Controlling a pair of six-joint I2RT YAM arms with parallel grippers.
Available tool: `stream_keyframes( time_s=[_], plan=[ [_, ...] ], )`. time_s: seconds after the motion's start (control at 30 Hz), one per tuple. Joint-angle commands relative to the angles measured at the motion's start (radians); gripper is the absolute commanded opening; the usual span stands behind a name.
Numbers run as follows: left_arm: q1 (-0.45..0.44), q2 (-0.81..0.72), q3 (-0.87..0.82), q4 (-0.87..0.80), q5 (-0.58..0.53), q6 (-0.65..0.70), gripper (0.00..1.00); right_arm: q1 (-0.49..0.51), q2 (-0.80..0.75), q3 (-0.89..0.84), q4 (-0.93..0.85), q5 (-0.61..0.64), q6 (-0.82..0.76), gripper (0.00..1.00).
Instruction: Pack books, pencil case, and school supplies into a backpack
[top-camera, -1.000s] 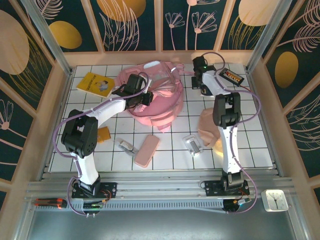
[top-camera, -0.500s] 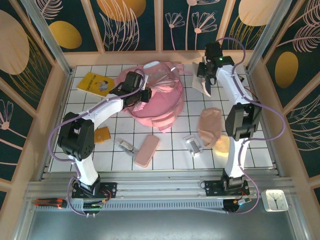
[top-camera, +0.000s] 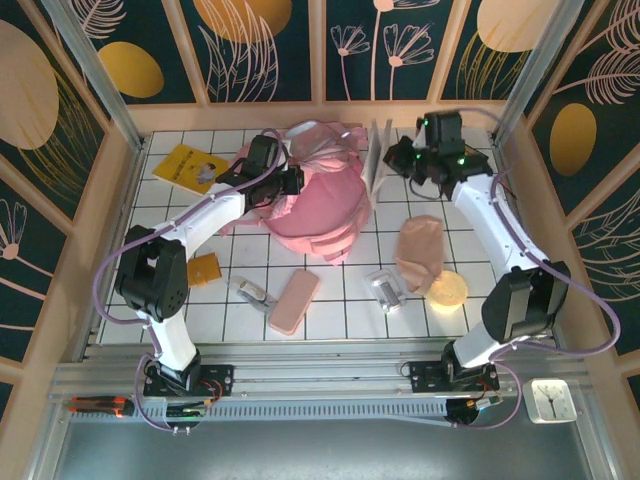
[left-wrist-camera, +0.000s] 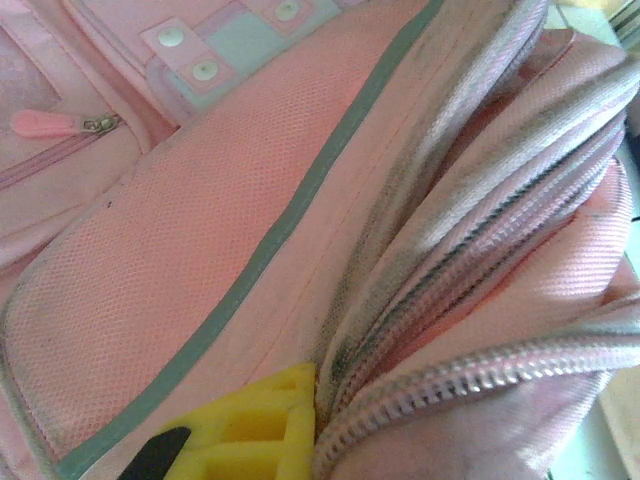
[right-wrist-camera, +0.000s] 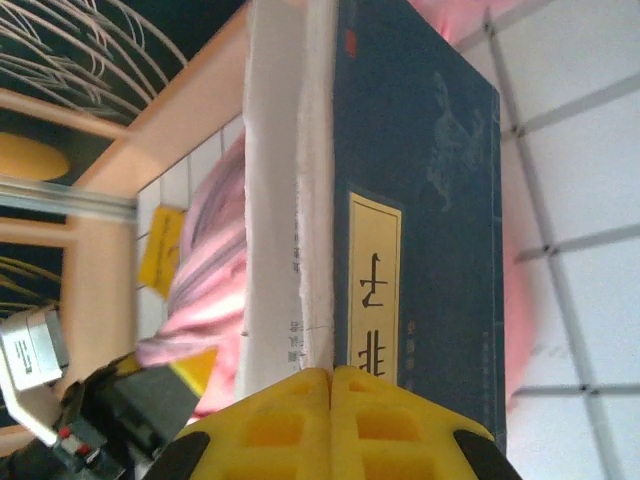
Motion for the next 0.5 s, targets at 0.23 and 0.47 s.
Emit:
stream_keyframes(
  time_s=[0.23, 0.47],
  plan=[
    [-0.057, -0.092, 0.041, 0.086, 0.064, -0.114, 0.07, 0.160, 0.228, -0.166, 0.588, -0.105, 0.394, 0.00],
    [-0.090, -0.122, 0.049, 0.089, 0.072, -0.125, 0.07, 0.211, 0.402, -0.171, 0.988, -0.021, 0.547, 0.00]
  ],
)
